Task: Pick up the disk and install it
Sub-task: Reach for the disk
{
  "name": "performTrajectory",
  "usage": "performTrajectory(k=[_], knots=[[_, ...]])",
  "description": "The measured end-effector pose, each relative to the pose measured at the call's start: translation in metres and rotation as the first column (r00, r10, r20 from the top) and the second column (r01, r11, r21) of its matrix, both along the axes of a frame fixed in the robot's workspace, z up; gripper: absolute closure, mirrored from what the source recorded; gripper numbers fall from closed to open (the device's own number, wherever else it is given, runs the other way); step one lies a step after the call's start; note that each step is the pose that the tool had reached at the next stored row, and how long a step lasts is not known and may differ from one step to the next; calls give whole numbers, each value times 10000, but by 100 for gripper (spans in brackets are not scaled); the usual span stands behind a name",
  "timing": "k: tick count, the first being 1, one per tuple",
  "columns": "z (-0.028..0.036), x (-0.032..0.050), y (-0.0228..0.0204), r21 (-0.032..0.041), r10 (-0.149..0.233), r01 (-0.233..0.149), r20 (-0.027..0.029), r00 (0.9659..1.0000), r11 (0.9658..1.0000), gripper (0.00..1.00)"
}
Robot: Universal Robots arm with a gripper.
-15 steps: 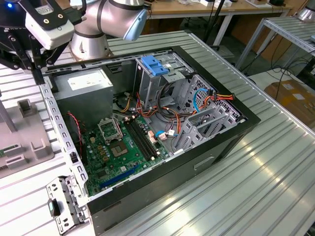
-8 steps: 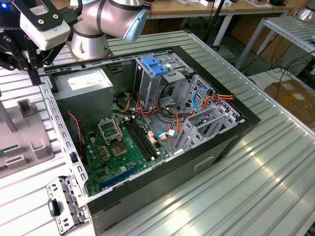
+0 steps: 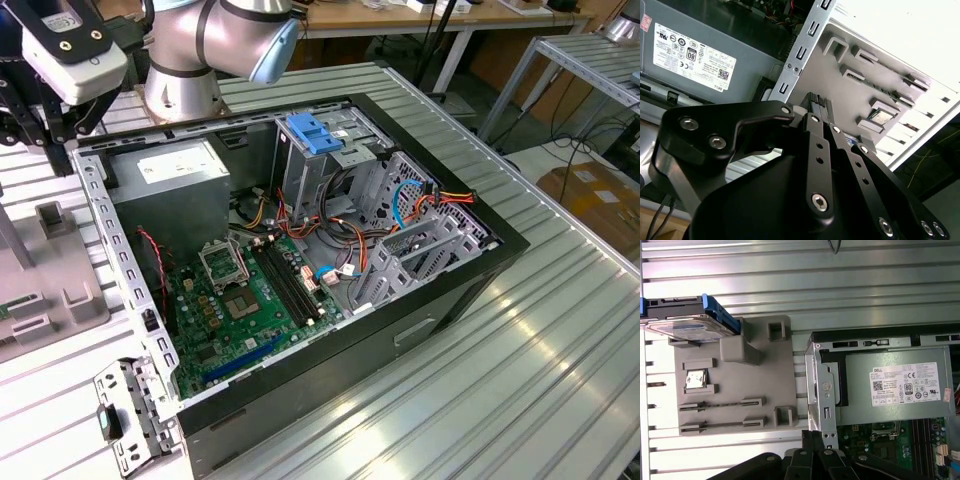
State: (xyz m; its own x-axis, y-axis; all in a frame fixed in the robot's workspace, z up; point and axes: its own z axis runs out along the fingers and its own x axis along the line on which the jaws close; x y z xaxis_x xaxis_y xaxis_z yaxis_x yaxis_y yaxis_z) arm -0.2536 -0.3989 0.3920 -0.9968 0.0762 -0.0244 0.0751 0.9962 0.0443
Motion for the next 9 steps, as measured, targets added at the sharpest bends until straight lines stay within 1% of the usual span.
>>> performTrajectory(k=[6,9], knots=[[-2,-43,0,1,0,0,0,10000,10000,89],[-2,-79,0,0,0,0,0,10000,10000,89]])
